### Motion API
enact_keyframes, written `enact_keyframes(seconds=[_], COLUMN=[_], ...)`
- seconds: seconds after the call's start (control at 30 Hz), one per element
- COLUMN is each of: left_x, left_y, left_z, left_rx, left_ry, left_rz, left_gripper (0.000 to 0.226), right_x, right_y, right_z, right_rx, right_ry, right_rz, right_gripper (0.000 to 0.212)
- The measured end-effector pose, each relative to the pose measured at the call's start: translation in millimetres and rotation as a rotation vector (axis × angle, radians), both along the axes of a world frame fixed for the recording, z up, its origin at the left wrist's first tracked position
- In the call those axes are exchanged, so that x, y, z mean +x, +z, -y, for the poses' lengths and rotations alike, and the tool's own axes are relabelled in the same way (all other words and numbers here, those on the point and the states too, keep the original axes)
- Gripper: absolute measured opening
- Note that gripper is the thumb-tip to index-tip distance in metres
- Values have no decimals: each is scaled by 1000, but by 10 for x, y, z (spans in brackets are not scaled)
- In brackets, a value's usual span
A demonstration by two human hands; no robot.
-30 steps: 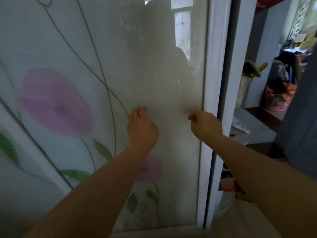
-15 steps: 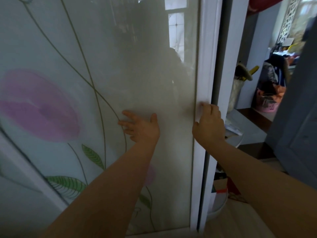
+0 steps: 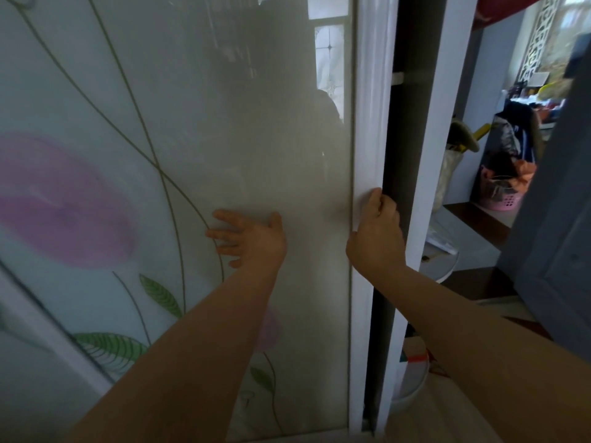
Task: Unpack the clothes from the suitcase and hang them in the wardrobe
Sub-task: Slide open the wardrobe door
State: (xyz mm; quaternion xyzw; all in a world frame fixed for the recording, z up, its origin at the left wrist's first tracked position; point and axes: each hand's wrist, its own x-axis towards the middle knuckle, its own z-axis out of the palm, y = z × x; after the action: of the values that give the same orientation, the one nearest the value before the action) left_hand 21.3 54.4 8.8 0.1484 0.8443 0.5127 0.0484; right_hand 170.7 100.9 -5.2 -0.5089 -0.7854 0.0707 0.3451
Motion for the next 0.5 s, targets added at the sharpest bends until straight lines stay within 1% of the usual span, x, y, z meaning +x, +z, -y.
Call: enact_keyframes(seconds=[0.13,0.23,0.33,0.37,0.5], left_x=[-186,-367,-572,-642,-895], left_y=[-14,-24,-25,-22,3], left_z=[105,214,385,456,739], left_rx=[3,12,-7,-15,6], left_ry=[5,8,2,0,-25], left_rz=[-5,7,-10,-16,-37], left_gripper=[107,107,105,104,95], right_x=[-82,-162,-288,-345,-583], right_y=[12,57,112,124,171], right_z=[81,157,253,286,448], right_rx=[0,-6,7,7,-38], right_ry=[57,90,120,132,170], right_rz=[2,19,117,123,47], right_gripper=[90,86,79,78,67])
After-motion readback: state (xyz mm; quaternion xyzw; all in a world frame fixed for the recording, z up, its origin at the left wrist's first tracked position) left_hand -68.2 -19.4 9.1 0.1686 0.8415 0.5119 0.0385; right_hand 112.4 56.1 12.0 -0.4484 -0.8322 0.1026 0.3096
